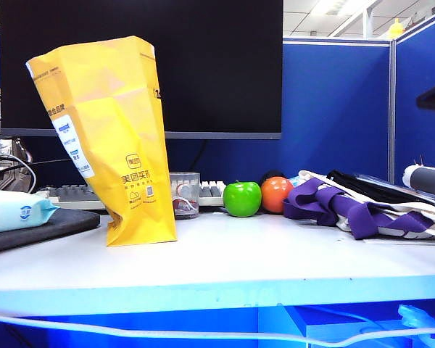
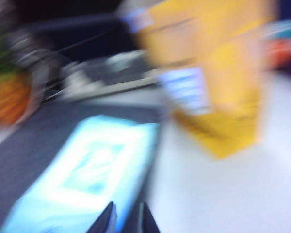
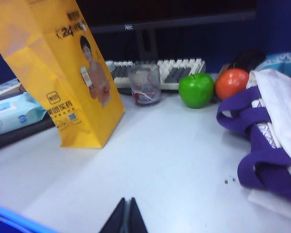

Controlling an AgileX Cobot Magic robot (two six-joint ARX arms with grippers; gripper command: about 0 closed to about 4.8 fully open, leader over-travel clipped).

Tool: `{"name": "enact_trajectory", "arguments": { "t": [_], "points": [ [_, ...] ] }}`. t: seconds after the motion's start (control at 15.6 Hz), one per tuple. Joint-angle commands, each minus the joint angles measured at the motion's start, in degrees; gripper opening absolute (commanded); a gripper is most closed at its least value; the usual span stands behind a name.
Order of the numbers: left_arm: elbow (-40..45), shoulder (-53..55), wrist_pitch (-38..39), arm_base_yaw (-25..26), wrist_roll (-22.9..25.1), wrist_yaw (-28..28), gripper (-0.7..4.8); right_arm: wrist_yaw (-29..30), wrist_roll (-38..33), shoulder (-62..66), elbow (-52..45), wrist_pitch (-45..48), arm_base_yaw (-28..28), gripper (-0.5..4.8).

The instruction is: Pick up the Rubik's Cube and throw it into the yellow paper bag.

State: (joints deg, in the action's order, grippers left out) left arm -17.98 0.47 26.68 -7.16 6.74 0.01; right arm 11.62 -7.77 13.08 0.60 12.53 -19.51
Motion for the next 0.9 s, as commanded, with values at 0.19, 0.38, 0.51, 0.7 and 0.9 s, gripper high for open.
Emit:
{"name": "enact_trajectory", "arguments": {
  "t": [0.19,0.38,0.51,0.7,0.9],
  "points": [
    [2.3,-0.1,-6.8,5.7,-0.1,-0.1,0.8,0.0,-0.1,-8.6,-0.5,-11.3,0.1,0.0],
    [4.6,-0.1,-9.4,5.7,-0.1,0.0,0.8,0.1,-0.1,-13.0,-0.5,-13.7,0.9,0.0],
    [7.1,-0.1,-13.9,5.7,-0.1,0.1,0.8,0.0,-0.1,-13.0,-0.5,-14.0,1.9,0.0],
    [12.6,-0.1,-21.5,5.6,-0.1,0.1,0.8,0.0,-0.1,-13.0,-0.5,-14.0,2.9,0.0],
    [14.1,-0.1,-21.9,5.6,-0.1,0.1,0.8,0.0,-0.1,-13.0,-0.5,-14.0,2.9,0.0]
  ]
}}
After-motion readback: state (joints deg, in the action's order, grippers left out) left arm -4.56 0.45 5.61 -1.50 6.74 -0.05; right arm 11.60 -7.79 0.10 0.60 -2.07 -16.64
